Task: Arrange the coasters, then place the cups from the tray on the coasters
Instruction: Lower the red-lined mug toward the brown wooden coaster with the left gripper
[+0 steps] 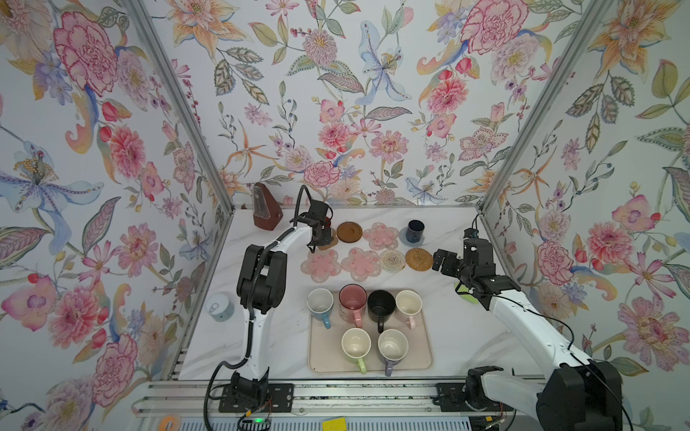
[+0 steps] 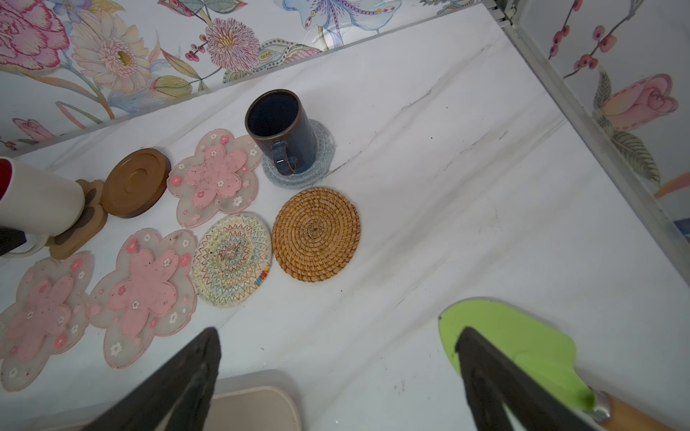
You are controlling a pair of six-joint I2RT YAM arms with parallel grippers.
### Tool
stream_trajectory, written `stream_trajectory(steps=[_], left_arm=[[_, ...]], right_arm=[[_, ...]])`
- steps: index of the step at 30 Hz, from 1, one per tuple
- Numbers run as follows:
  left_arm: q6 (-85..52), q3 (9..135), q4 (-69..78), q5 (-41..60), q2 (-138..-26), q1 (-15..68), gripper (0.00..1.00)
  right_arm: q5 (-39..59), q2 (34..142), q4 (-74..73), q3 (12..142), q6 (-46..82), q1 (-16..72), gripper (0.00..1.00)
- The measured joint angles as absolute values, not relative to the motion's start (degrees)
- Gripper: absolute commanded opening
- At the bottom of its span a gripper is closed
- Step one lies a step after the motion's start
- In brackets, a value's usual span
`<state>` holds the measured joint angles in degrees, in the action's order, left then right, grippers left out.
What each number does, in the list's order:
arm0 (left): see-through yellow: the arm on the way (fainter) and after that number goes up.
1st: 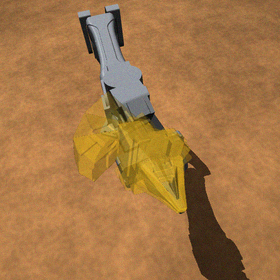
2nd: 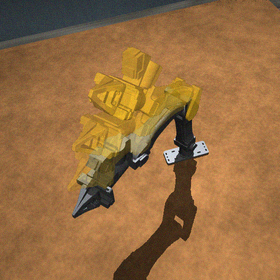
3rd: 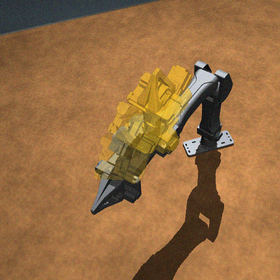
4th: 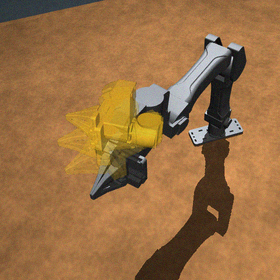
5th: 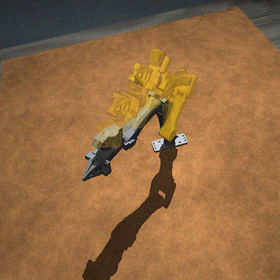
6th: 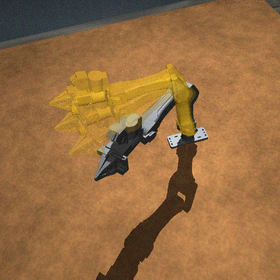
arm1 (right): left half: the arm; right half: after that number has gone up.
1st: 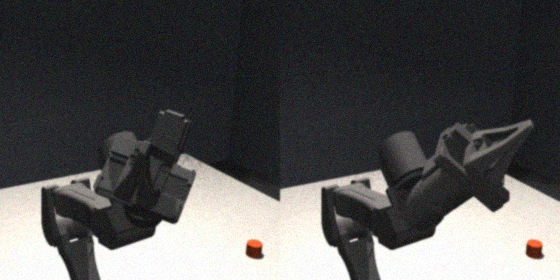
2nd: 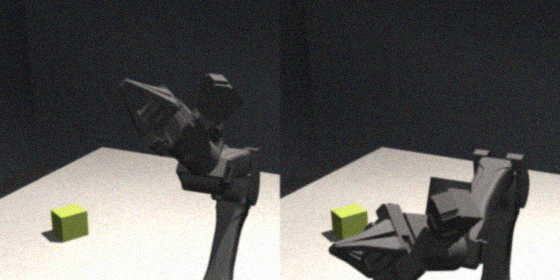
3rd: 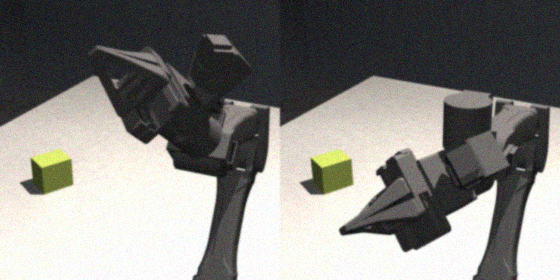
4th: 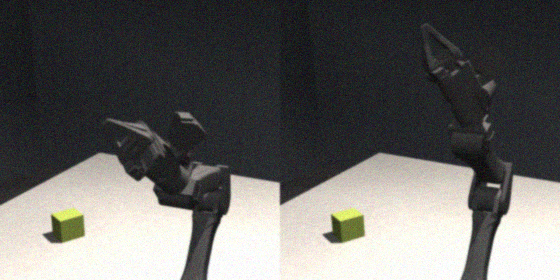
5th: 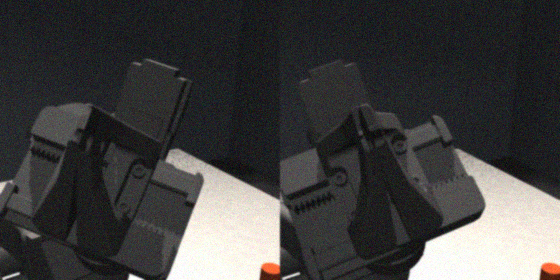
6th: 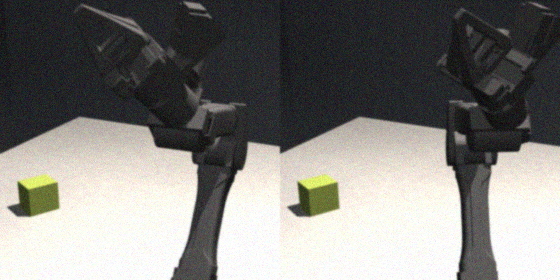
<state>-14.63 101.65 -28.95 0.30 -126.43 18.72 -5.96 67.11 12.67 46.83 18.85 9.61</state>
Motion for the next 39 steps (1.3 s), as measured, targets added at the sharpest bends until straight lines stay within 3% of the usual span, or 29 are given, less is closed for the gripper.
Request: stream_trajectory(steps=[9, 19, 30, 39], left_arm=[[-14.6, 101.6, -29.4, 0.9, -126.4, 18.7, 0.02], [-14.7, 101.6, -29.6, 1.1, -126.4, 18.7, 0.13], [-15.6, 102.0, -28.1, 1.1, -126.4, 18.7, 0.6], [-16.6, 97.9, -24.6, 0.9, -121.7, 18.7, 0.92]], right_arm=[[-5.9, 67.1, 12.7, 46.8, 18.9, 9.6, 0.99], [-5.8, 67.1, 12.7, 46.8, 18.9, 9.6, 0.99], [-5.8, 67.1, 12.7, 46.8, 18.9, 9.6, 0.99], [-5.7, 67.1, 12.7, 46.8, 18.9, 9.6, 0.99]])
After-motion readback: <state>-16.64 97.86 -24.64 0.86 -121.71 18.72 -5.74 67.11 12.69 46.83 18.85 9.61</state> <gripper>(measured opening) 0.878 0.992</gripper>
